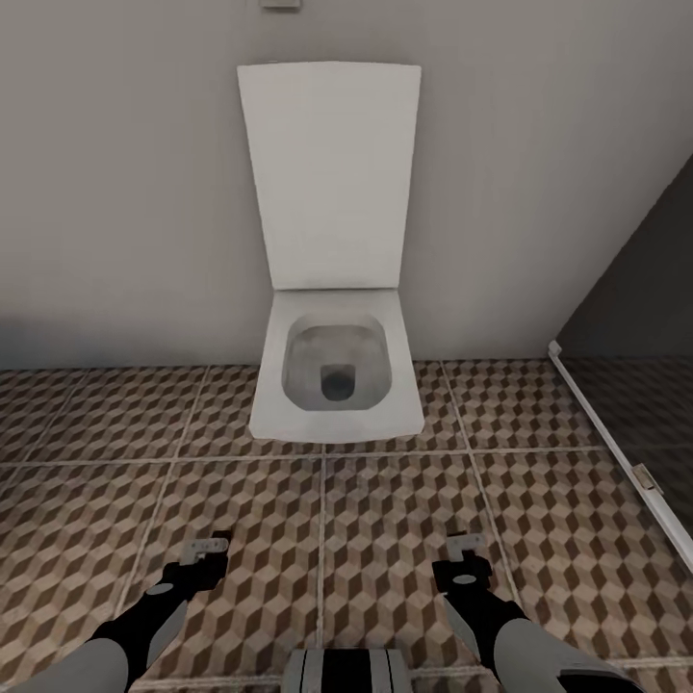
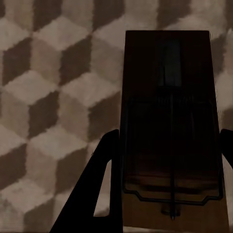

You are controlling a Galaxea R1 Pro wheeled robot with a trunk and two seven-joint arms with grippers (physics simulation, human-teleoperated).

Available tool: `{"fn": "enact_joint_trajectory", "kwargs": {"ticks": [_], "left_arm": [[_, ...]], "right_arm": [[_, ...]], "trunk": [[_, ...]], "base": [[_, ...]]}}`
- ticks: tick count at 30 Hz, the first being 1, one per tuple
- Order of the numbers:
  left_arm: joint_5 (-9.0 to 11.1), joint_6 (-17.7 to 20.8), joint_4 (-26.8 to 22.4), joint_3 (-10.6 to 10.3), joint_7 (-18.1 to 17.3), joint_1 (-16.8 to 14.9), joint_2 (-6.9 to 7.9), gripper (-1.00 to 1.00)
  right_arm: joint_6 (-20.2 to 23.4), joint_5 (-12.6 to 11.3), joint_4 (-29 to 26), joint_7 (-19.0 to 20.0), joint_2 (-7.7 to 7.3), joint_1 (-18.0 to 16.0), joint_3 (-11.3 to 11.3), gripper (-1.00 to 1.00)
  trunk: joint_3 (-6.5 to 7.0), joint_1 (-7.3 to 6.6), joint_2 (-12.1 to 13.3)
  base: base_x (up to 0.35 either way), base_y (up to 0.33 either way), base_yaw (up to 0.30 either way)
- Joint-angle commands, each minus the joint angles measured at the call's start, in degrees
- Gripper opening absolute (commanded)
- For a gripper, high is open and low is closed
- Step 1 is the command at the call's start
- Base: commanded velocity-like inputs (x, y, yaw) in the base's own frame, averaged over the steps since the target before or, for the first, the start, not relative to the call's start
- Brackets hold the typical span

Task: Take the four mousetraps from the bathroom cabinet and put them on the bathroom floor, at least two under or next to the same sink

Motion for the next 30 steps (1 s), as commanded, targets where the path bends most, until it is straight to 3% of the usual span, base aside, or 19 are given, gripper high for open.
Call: {"fn": "enact_joint_trajectory", "kwargs": {"ticks": [1,9,24,30], "left_arm": [[0.38,-0.18,0.01,-0.52,0.44,-0.03,0.03,-1.00],[0.39,-0.11,0.01,-0.52,0.44,-0.03,0.03,-1.00],[0.34,-0.18,0.01,-0.52,0.44,-0.03,-0.04,-1.00],[0.34,-0.18,0.01,-0.58,0.44,-0.03,-0.10,-1.00]], "right_arm": [[0.08,0.46,-0.09,-0.03,0.05,-0.02,-0.33,-1.00],[-1.12,0.50,-0.37,-0.26,0.29,-0.02,-0.35,-1.00],[-1.34,0.47,-0.40,-0.37,0.24,-0.02,-0.42,-1.00],[-1.42,0.48,-0.40,-0.38,0.19,-0.02,-0.43,-1.00]], "trunk": [[-0.26,0.01,-0.03],[-2.04,0.22,-0.14],[-2.04,0.22,-0.14],[-3.37,0.37,-0.22]], "base": [[0.000,0.000,0.000],[0.000,0.000,0.000],[0.000,0.000,0.000],[0.000,0.000,0.000]]}}
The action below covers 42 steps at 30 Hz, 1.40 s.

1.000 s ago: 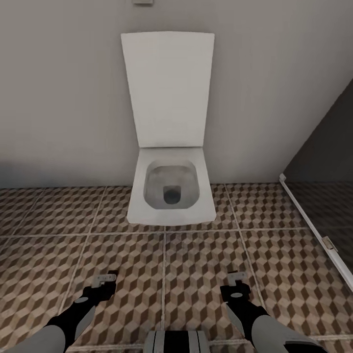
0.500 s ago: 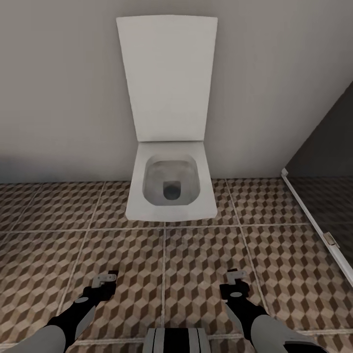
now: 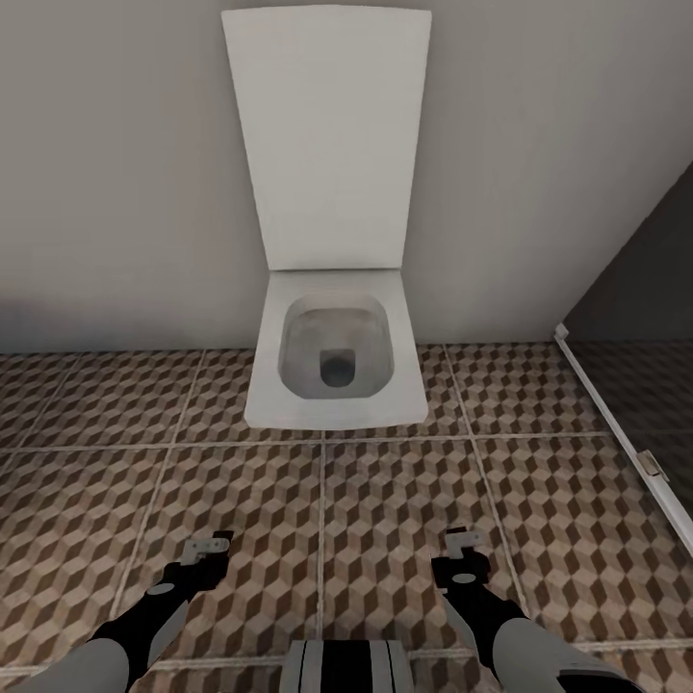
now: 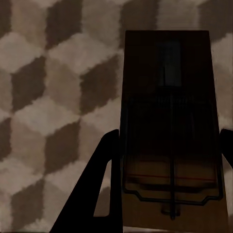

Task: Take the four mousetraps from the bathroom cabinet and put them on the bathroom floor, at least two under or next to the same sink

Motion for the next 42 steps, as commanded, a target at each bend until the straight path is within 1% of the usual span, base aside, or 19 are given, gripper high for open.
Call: {"fn": "enact_joint_trajectory", "kwargs": {"ticks": [1,21,42], "left_arm": [[0.36,-0.18,0.01,-0.51,0.44,-0.02,0.02,-1.00],[0.34,-0.18,0.01,-0.52,0.44,-0.02,-0.08,-1.00],[0.37,-0.26,0.01,-0.55,0.44,-0.02,-0.06,-1.00]], "right_arm": [[-0.10,0.41,0.03,-0.02,0.02,-0.03,-0.34,-1.00],[-0.71,0.49,0.03,-0.27,-0.08,-0.03,-0.15,-1.00],[-1.90,0.58,0.01,-0.28,-0.08,-0.03,0.01,-1.00]], "trunk": [[-0.26,0.01,-0.03],[-4.69,0.53,-0.30],[-4.69,0.53,-0.30]], "base": [[0.000,0.000,0.000],[0.000,0.000,0.000],[0.000,0.000,0.000]]}}
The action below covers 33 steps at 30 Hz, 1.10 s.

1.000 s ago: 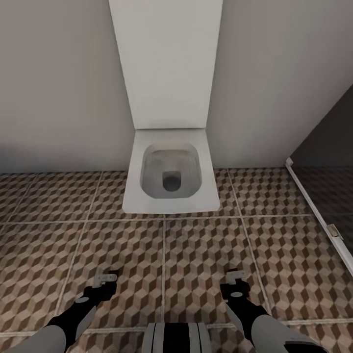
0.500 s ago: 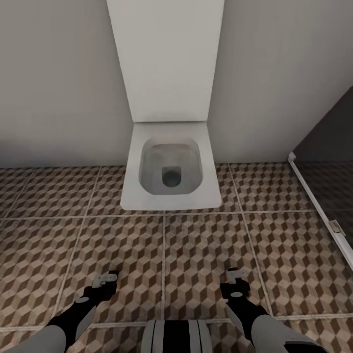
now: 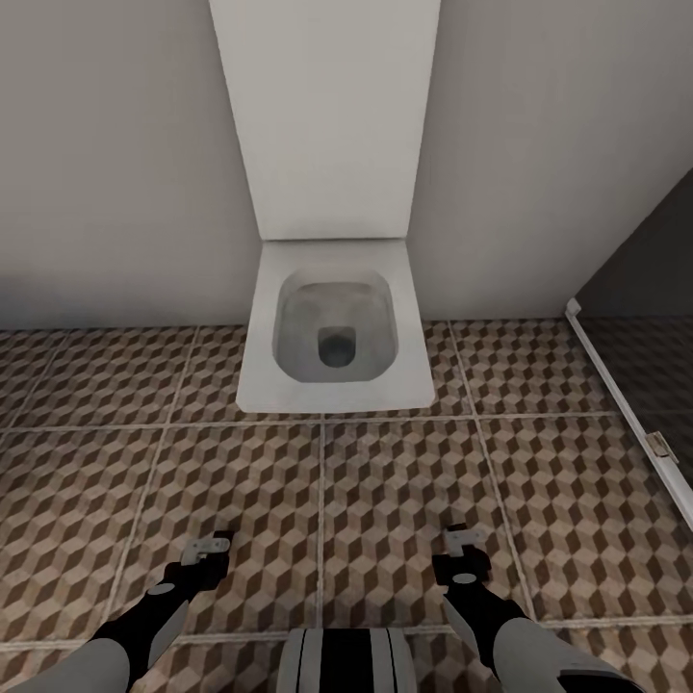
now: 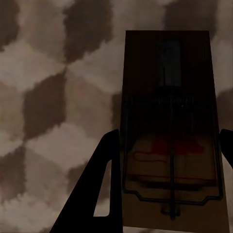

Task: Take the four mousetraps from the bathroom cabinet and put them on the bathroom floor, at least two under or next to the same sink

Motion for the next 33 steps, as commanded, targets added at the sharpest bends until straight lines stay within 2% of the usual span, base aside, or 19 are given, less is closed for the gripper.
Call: {"fn": "enact_joint_trajectory", "kwargs": {"ticks": [1,22,30,33], "left_arm": [[0.40,-0.18,0.01,-0.52,0.44,-0.02,0.04,-1.00],[0.39,-3.15,0.09,-0.52,0.43,-0.02,0.02,-1.00],[0.41,-4.57,0.24,-0.52,0.58,-0.02,0.00,-1.00],[0.56,-6.25,0.49,-0.52,0.65,-0.02,-0.01,-1.00]], "right_arm": [[-0.29,0.30,0.05,-0.02,0.03,-0.03,-0.32,-1.00],[-0.52,0.30,0.08,-0.02,0.03,-0.03,-0.23,-1.00],[-2.93,0.23,0.09,-0.02,0.03,-0.03,-0.23,-1.00],[-4.56,0.22,0.09,-0.02,0.03,-0.03,-0.23,-1.00]], "trunk": [[-0.03,-0.01,-0.01],[-0.03,-0.01,-0.01],[-0.03,-0.01,-0.01],[-0.69,0.07,-0.05]], "base": [[0.000,0.000,0.000],[0.000,0.000,0.000],[0.000,0.000,0.000],[0.000,0.000,0.000]]}}
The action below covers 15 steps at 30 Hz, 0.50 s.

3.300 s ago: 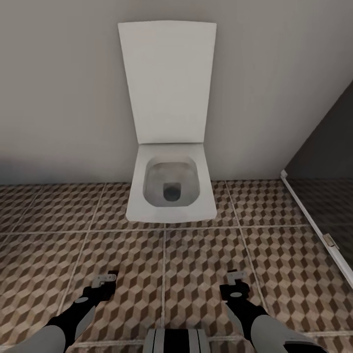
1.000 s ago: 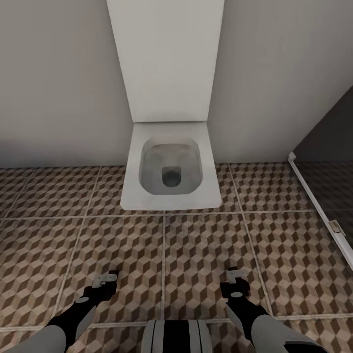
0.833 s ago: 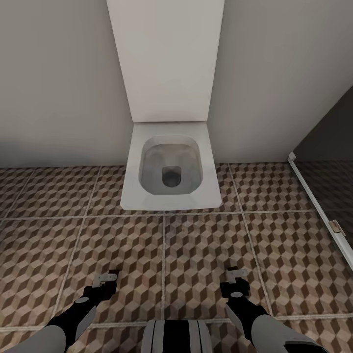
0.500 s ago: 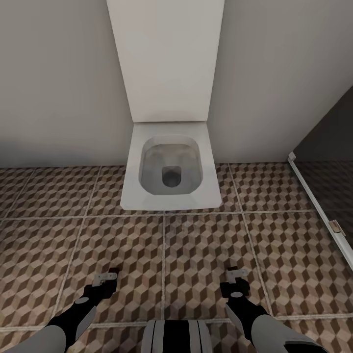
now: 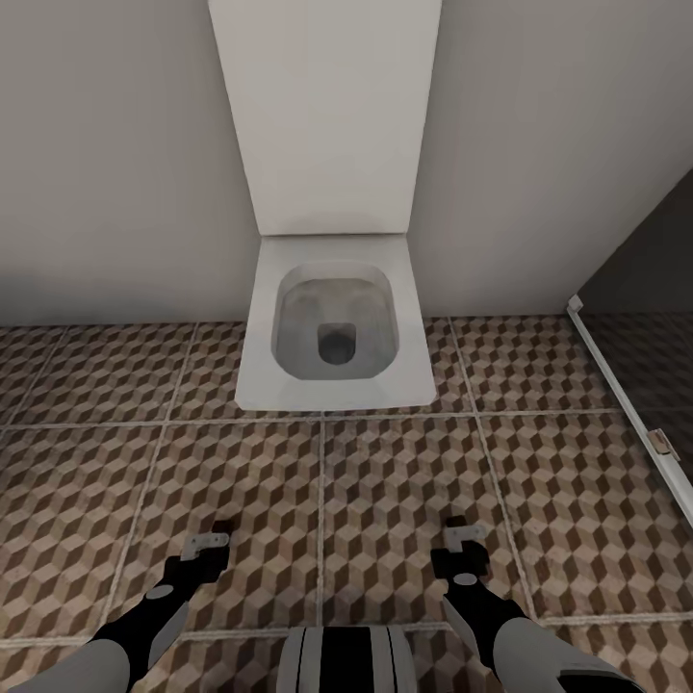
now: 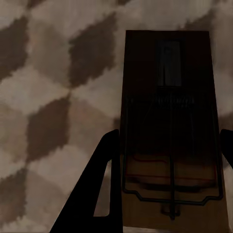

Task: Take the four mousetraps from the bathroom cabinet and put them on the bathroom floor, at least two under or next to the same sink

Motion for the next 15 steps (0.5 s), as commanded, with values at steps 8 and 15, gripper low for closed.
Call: {"fn": "enact_joint_trajectory", "kwargs": {"ticks": [8,15], "left_arm": [[0.22,-2.16,1.57,-0.52,0.59,-0.02,0.03,-1.00],[0.19,-2.38,1.80,-0.52,0.60,-0.02,0.03,-1.00]], "right_arm": [[-4.03,0.35,0.57,-0.15,0.02,-0.03,-0.36,-1.00],[-6.05,0.35,0.76,-0.20,-0.03,-0.03,-0.39,-1.00]], "trunk": [[-1.81,0.19,-0.12],[-3.36,0.37,-0.21]], "base": [[0.000,0.000,0.000],[0.000,0.000,0.000]]}}
